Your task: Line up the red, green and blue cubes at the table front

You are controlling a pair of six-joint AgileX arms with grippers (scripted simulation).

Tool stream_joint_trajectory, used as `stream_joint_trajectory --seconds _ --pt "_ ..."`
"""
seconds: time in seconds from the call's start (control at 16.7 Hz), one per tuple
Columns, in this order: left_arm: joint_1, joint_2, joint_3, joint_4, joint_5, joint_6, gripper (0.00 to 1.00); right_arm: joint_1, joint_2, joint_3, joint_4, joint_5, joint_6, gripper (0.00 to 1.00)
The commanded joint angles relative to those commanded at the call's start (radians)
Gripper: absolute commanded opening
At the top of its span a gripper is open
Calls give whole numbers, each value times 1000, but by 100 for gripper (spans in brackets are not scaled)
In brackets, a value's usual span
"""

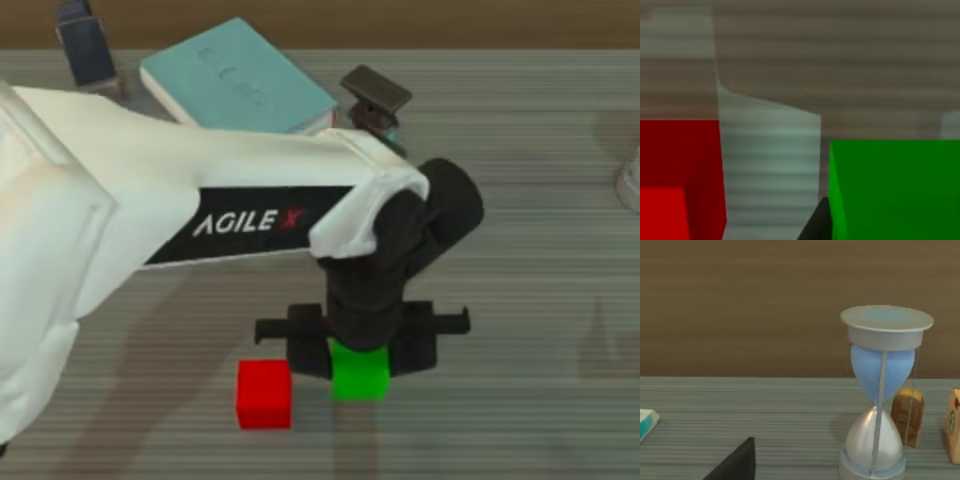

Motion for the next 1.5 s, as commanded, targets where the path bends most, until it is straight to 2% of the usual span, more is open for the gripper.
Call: stream_joint_trajectory --seconds 0.36,1.14,1.5 --pt "-1 23 -38 52 0 -1 0 0 0 0 0 0 0 100" --pt "-1 23 -38 52 0 -1 98 0 0 0 0 0 0 100" --pt "-1 23 -38 52 0 -1 100 0 0 0 0 0 0 100"
